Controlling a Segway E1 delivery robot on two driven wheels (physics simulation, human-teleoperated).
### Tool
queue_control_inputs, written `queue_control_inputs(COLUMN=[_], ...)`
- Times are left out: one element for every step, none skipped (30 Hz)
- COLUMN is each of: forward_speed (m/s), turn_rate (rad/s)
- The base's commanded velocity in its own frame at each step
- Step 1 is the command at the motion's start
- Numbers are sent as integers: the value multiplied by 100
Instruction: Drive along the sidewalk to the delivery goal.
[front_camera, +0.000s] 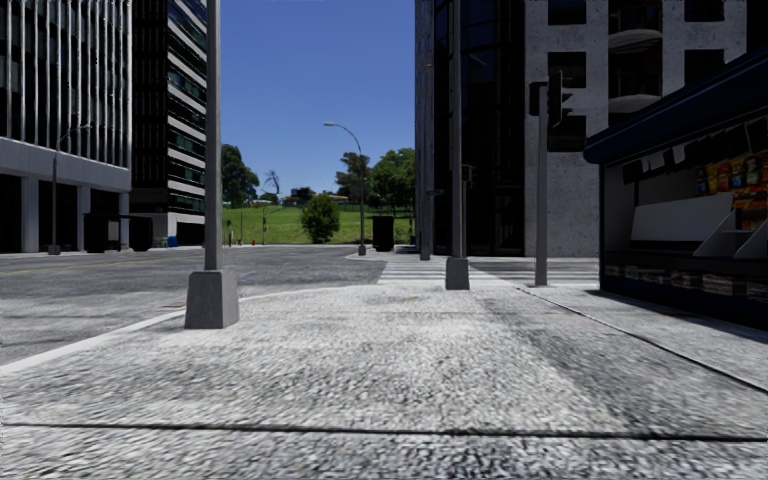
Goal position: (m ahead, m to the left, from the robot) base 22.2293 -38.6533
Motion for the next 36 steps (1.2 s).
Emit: queue_control_inputs(forward_speed=[200, 200, 200, 200, 200, 200, 200, 200, 200, 200, 200, 200, 200, 200, 200, 200, 200, 200, 200, 200, 200, 200, 200, 200, 200, 200, 200, 200, 200, 200, 200, 200, 200, 200, 200, 200], turn_rate=[0, 0, 0, 0, 0, 0, 0, -13, -13, -24, -29, -30, -30, -31, -32, -35, -36, -36, -37, -37, -37, -37, -36, 0, 0, 0, 0, 0, 0, 0, 0, 0, 0, 0, 0, 0])
